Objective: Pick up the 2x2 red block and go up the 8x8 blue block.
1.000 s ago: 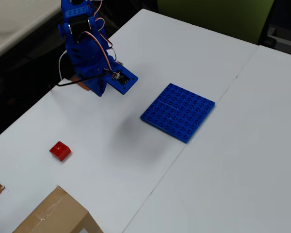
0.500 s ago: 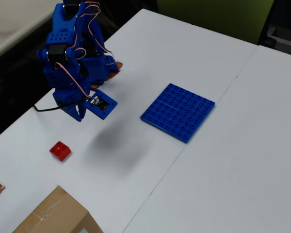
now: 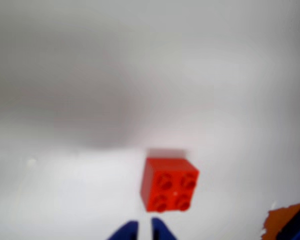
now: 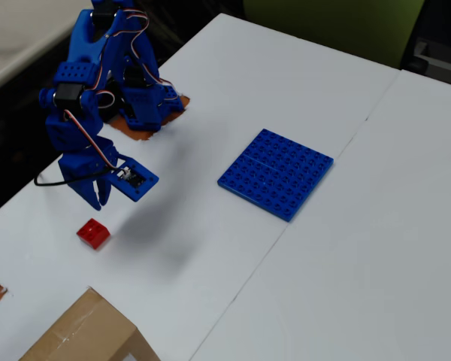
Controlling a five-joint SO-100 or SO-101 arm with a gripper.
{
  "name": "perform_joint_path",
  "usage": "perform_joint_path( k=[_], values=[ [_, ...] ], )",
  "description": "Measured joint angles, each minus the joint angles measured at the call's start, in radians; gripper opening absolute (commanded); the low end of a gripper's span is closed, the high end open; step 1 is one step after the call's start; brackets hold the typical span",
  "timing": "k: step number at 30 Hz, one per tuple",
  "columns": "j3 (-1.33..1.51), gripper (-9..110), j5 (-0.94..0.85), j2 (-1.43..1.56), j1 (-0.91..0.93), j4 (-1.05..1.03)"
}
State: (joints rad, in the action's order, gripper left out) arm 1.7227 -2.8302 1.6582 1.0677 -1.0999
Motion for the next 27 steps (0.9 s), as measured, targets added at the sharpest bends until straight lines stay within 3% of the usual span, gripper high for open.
perform_joint_path(
  k=[10,16,27],
  values=[
    [-0.012,8,-0.029,-0.083,0.032,0.160],
    [-0.357,11,-0.046,-0.247,0.040,-0.089],
    [-0.405,19,-0.037,-0.287,0.052,-0.126]
  ],
)
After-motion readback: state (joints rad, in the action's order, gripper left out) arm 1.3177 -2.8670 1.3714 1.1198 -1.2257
